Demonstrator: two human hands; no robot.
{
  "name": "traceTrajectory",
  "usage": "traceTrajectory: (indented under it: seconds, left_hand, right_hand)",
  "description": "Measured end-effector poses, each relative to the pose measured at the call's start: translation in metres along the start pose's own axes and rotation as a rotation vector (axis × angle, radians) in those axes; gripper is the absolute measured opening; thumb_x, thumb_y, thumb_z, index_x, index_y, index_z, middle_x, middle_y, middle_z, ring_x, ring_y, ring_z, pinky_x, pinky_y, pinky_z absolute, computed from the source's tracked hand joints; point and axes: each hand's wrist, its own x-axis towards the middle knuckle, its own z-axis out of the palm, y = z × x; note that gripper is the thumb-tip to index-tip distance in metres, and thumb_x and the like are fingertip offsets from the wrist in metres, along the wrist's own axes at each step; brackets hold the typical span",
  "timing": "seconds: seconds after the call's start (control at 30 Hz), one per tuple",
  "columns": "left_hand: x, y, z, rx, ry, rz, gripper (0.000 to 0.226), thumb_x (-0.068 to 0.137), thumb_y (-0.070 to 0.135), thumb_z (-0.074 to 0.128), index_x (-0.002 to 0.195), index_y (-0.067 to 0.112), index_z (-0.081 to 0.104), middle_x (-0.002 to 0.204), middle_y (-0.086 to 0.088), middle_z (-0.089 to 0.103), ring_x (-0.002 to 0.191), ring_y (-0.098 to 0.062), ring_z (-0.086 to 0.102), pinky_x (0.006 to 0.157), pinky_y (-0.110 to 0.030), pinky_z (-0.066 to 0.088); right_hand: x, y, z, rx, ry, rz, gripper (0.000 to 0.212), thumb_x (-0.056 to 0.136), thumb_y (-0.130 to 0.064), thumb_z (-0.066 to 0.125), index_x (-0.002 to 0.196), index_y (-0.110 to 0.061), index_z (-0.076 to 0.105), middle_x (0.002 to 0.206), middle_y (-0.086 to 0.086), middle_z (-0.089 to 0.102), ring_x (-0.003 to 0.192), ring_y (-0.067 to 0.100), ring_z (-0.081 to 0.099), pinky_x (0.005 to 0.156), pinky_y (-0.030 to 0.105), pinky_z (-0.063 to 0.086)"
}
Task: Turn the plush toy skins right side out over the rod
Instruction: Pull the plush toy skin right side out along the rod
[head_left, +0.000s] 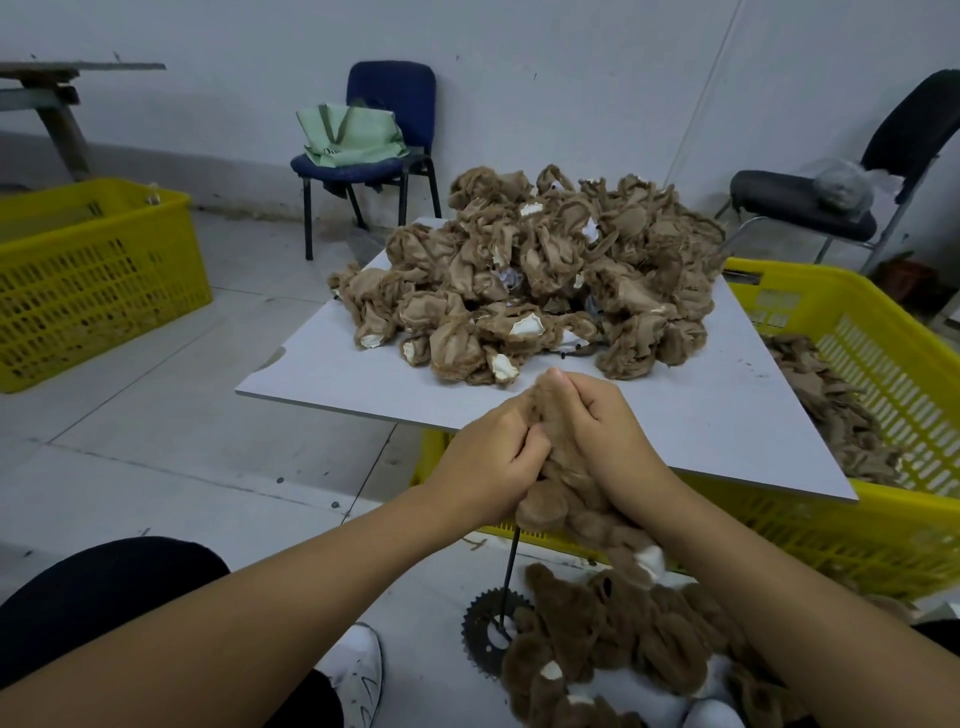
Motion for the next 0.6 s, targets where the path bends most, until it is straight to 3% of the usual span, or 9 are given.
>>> traceTrajectory:
  seconds: [0.17, 0.3, 0.43, 0.5, 0.6]
  left_hand:
    - [0.003, 0.019, -0.003, 0.117, 0.118, 0.099, 0.058, 0.092, 0.051, 0.021, 0.100, 0.009, 0.061, 0.085, -0.002, 0.061, 0.077, -0.015, 0.055, 0.066, -0.041, 0.046]
    - [0.016, 0.025, -0.010, 0.098, 0.097, 0.160, 0.052, 0.096, 0.044, 0.025, 0.110, 0.008, 0.061, 0.095, -0.005, 0.064, 0.084, -0.018, 0.059, 0.070, -0.043, 0.048]
    - [0.014, 0.010, 0.000, 0.038, -0.012, 0.026, 0.035, 0.095, 0.043, 0.031, 0.081, 0.018, 0.051, 0.068, -0.007, 0.058, 0.063, -0.014, 0.055, 0.058, -0.046, 0.041]
    - [0.010, 0.004, 0.008, 0.044, 0.011, -0.045, 0.043, 0.091, 0.054, 0.030, 0.076, 0.018, 0.049, 0.064, -0.010, 0.057, 0.061, -0.020, 0.055, 0.058, -0.048, 0.043]
    - [0.012, 0.005, 0.013, 0.072, 0.068, -0.052, 0.055, 0.087, 0.069, 0.034, 0.064, 0.020, 0.045, 0.054, 0.000, 0.051, 0.054, -0.016, 0.053, 0.052, -0.039, 0.040]
  right_hand:
    - [-0.003, 0.002, -0.003, 0.063, 0.051, -0.027, 0.040, 0.107, -0.023, 0.042, 0.074, -0.014, 0.064, 0.065, -0.003, 0.061, 0.064, 0.006, 0.055, 0.063, 0.026, 0.046]
    - [0.005, -0.001, -0.009, 0.047, 0.093, -0.104, 0.038, 0.106, -0.022, 0.045, 0.073, -0.020, 0.063, 0.064, -0.011, 0.061, 0.061, 0.002, 0.055, 0.060, 0.020, 0.044]
    - [-0.001, 0.011, 0.002, -0.059, -0.001, -0.022, 0.034, 0.101, -0.017, 0.050, 0.069, -0.024, 0.059, 0.065, -0.008, 0.060, 0.061, 0.001, 0.054, 0.060, 0.025, 0.044]
    - [-0.005, 0.016, 0.008, -0.017, -0.029, 0.033, 0.028, 0.092, -0.022, 0.052, 0.065, -0.027, 0.055, 0.061, -0.010, 0.058, 0.060, 0.003, 0.053, 0.060, 0.030, 0.045]
    - [-0.004, 0.017, 0.007, 0.011, -0.032, 0.052, 0.024, 0.083, -0.020, 0.050, 0.061, -0.028, 0.051, 0.057, -0.012, 0.056, 0.059, 0.003, 0.051, 0.059, 0.032, 0.044]
